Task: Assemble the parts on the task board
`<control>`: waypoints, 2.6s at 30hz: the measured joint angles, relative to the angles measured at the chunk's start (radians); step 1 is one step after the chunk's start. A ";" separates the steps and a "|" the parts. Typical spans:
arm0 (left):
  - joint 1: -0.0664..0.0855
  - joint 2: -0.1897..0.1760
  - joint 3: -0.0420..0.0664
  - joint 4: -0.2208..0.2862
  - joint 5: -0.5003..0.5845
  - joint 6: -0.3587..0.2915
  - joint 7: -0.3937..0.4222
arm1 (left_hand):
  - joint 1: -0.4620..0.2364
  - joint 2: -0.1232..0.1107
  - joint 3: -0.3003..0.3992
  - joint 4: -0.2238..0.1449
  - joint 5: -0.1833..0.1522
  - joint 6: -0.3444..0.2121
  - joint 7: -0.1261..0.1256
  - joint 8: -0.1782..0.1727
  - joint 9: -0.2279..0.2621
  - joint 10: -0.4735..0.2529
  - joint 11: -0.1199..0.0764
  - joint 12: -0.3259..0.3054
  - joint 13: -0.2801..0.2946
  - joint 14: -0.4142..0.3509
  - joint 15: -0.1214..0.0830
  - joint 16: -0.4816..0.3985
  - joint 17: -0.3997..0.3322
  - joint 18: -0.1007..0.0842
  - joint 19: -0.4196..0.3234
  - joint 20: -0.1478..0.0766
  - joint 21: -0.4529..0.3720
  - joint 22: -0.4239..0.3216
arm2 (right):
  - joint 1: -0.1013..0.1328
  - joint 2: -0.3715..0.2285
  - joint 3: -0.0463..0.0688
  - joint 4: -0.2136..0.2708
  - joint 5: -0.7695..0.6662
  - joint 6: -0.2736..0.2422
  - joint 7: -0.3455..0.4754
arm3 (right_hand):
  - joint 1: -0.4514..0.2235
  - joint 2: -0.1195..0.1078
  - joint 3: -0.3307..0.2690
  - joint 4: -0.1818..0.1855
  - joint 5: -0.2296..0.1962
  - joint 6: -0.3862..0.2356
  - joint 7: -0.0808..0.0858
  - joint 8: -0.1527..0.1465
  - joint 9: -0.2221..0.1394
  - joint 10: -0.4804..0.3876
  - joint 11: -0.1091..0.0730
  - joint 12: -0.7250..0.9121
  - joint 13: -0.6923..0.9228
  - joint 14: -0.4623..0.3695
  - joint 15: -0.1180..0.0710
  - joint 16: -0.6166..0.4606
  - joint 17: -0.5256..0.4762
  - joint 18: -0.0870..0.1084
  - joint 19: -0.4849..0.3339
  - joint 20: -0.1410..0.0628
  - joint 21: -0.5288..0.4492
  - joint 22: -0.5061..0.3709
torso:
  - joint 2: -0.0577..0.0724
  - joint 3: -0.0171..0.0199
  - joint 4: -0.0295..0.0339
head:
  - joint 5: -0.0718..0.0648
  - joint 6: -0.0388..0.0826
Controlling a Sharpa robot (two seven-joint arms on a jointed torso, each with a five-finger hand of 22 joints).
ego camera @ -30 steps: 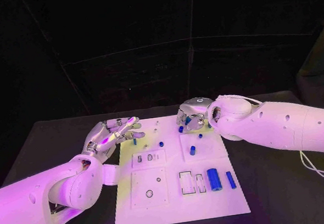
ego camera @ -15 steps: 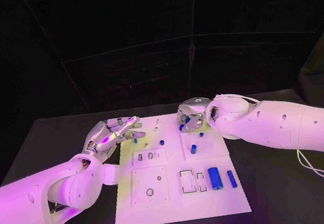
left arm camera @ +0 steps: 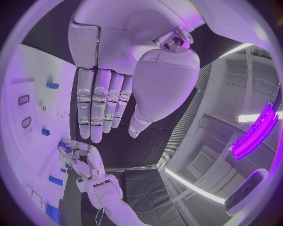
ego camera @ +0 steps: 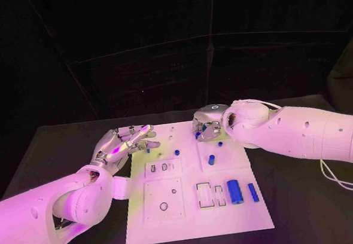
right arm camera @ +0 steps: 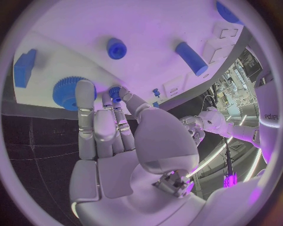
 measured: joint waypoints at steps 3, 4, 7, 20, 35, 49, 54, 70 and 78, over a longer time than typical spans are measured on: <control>0.000 0.000 0.000 0.000 0.000 0.001 -0.001 | 0.000 0.000 0.000 0.000 0.000 0.000 0.000 0.000 0.000 0.000 0.000 0.000 0.000 0.000 0.000 0.000 0.000 0.000 0.000 0.000 0.000 0.000 | 0.000 0.000 0.000 0.001 0.000 -0.012 0.003 | 0.000 0.000 0.025 -0.002 -0.012 0.029 -0.001 0.007 0.003 0.028 -0.003 0.007 0.000 0.000 0.000 0.017 0.014 0.000 0.006 0.006 0.034 0.043 | 0.000 -0.0002 0.0000 | 0.001 -0.001; 0.000 0.000 0.000 0.000 0.000 0.001 -0.001 | 0.000 0.000 0.000 0.000 0.000 0.000 0.000 0.000 0.000 0.000 0.000 0.000 0.000 0.000 0.000 0.000 0.000 0.000 0.000 0.000 0.000 0.000 | -0.001 -0.001 -0.001 0.003 0.000 -0.020 0.005 | 0.003 0.003 0.037 -0.004 -0.020 0.040 0.000 0.012 0.005 0.039 -0.004 0.010 0.000 0.000 0.000 0.022 0.018 -0.002 0.012 0.007 0.048 0.062 | 0.001 -0.0005 0.0000 | 0.002 0.000; 0.000 -0.001 0.000 0.000 0.000 0.002 -0.001 | 0.000 0.000 0.000 0.000 0.000 0.000 0.000 0.000 0.000 0.000 0.000 0.000 0.000 0.000 0.000 0.000 0.000 0.000 0.000 0.000 0.000 0.000 | -0.003 -0.006 -0.002 0.014 0.006 -0.062 0.015 | 0.013 -0.004 0.072 -0.012 -0.024 0.050 0.001 0.012 0.006 0.050 -0.007 0.010 0.000 0.000 0.000 0.029 0.025 -0.016 0.017 0.002 0.079 0.097 | 0.001 -0.0008 0.0000 | 0.002 0.003; 0.000 -0.004 0.000 -0.002 0.000 0.004 -0.002 | 0.000 0.000 0.004 -0.010 0.000 0.000 0.000 0.000 0.000 0.004 0.004 -0.005 0.000 0.000 0.000 -0.004 0.003 0.000 0.000 0.000 0.000 -0.003 | -0.003 0.035 -0.001 -0.004 0.048 -0.281 0.035 | 0.028 -0.009 0.105 -0.012 -0.030 0.057 0.001 0.012 0.005 0.055 -0.002 0.008 0.001 0.000 0.000 0.044 0.036 -0.016 0.017 0.002 0.101 0.125 | 0.004 -0.0032 0.0025 | 0.010 0.019; 0.002 0.000 0.000 -0.006 -0.001 0.008 -0.001 | 0.000 0.000 0.001 -0.012 0.000 0.000 0.000 -0.004 0.000 0.004 0.004 -0.011 0.000 0.000 0.000 -0.005 0.004 0.000 0.000 0.000 0.000 -0.004 | -0.003 0.141 -0.001 -0.099 0.065 -0.313 0.018 | 0.018 -0.019 0.129 0.002 -0.031 0.053 0.004 0.004 0.002 0.055 -0.002 0.003 0.001 0.000 0.000 0.052 0.037 -0.016 0.014 0.004 0.117 0.136 | 0.010 -0.0063 0.0168 | 0.005 0.021; 0.005 0.009 0.000 -0.015 -0.001 0.020 -0.001 | 0.000 0.000 0.001 -0.012 0.000 0.000 0.000 -0.004 0.000 0.004 0.004 -0.011 0.000 0.000 0.000 -0.009 0.004 0.000 0.000 0.000 -0.004 -0.005 | -0.004 0.175 -0.001 -0.157 0.066 -0.270 -0.005 | 0.018 -0.019 0.131 0.004 -0.031 0.053 0.004 0.004 0.002 0.055 -0.002 0.002 0.000 0.000 0.000 0.052 0.037 -0.016 0.013 0.005 0.120 0.137 | 0.020 -0.0119 0.0287 | -0.001 0.022; 0.005 0.010 0.000 -0.017 -0.001 0.024 -0.001 | 0.000 0.000 0.001 -0.012 0.000 0.000 0.000 -0.004 0.000 0.003 0.004 -0.011 0.000 0.000 0.000 -0.009 0.004 0.000 0.000 0.000 -0.004 -0.005 | -0.004 0.182 -0.001 -0.167 0.060 -0.251 -0.013 | 0.013 -0.024 0.133 0.006 -0.031 0.053 0.004 0.004 0.002 0.055 -0.002 0.000 0.000 0.000 0.000 0.052 0.037 -0.016 0.013 0.005 0.120 0.139 | 0.021 -0.0128 0.0314 | 0.001 0.020; 0.005 0.013 0.000 -0.020 -0.001 0.030 -0.002 | 0.000 0.000 0.001 -0.012 0.000 0.000 0.000 -0.004 0.000 0.003 0.004 -0.011 0.000 0.000 0.000 -0.009 0.004 0.000 0.000 0.000 -0.004 -0.005 | -0.002 0.191 0.000 -0.172 0.047 -0.222 -0.028 | 0.002 -0.043 0.141 0.014 -0.031 0.041 0.010 0.000 0.001 0.037 0.001 0.000 0.001 0.000 0.000 0.052 0.025 -0.016 0.007 0.011 0.124 0.139 | 0.027 -0.0145 0.0293 | 0.010 0.013; 0.005 0.013 0.000 -0.021 -0.001 0.030 -0.003 | 0.000 0.000 0.001 -0.012 0.000 0.000 0.000 -0.008 0.000 0.003 0.004 -0.014 0.000 0.000 0.000 -0.014 0.005 0.000 0.000 0.000 -0.004 -0.007 | -0.004 0.183 -0.001 -0.171 0.050 -0.236 -0.028 | -0.011 -0.124 0.030 0.055 -0.041 -0.248 0.030 -0.003 -0.006 -0.229 0.039 0.003 0.001 -0.022 0.035 -0.054 -0.149 0.000 -0.090 0.046 -0.009 -0.071 | 0.027 -0.0152 0.0291 | 0.011 0.018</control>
